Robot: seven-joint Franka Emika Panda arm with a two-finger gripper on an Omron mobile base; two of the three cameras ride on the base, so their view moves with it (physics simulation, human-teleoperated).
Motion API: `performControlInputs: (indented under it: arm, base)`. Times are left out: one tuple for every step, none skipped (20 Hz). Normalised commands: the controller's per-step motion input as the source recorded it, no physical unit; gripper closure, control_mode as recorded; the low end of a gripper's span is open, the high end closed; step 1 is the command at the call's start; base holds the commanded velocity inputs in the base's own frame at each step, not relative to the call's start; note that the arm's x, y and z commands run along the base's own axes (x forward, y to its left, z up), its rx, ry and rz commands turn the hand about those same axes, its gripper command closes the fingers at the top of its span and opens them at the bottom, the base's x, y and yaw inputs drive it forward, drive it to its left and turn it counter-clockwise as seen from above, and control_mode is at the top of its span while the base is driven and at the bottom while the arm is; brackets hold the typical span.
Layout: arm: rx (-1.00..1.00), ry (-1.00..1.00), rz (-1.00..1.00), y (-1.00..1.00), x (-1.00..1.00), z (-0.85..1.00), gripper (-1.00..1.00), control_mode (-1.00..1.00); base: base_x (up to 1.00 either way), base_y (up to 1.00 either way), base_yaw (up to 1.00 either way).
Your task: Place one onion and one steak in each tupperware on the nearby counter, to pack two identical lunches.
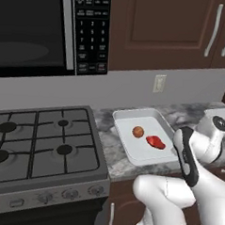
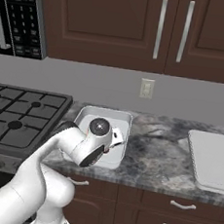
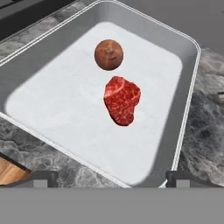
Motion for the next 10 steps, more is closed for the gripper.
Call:
performControlInputs:
  arm:
    - [0.00, -0.10, 0.00, 0.00, -0.49, 1.00, -1.00, -1.00]
    - [0.00, -0.11, 0.00, 0.00, -0.46, 1.00, -1.00, -1.00]
    - [0.00, -0.10, 0.00, 0.00, -0.43, 1.00, -1.00, -1.00]
    - [0.00, -0.07, 0.00, 0.00, -0.39, 1.00, -1.00, -1.00]
    - [0.00, 0.00, 0.00, 0.00, -0.28, 1.00, -1.00, -1.00]
    - [0.00, 0.00, 0.00, 0.00, -0.26, 1.00, -1.00, -1.00]
    - [0.00, 0.00, 0.00, 0.00, -0.20, 1.00, -1.00, -1.00]
    - [0.00, 0.04, 0.00, 0.00, -0.11, 1.00, -1.00, -1.00]
    - [0.01, 0.07, 0.00, 0.00, 0.00, 1.00, -1.00, -1.00]
    - [0.02, 0.09, 0.00, 0.00, 0.00, 1.00, -1.00, -1.00]
  base:
    - [0.00, 0.00, 0.00]
    - [0.00, 0.00, 0.00]
    - [0.00, 0.00, 0.00]
    - [0.00, 0.00, 0.00]
    - [0.00, 0.00, 0.00]
    - [0.00, 0.00, 0.00]
    - [0.00, 0.00, 0.00]
    - [0.00, 0.00, 0.00]
    - [0.00, 0.00, 0.00]
    - [0.00, 0.00, 0.00]
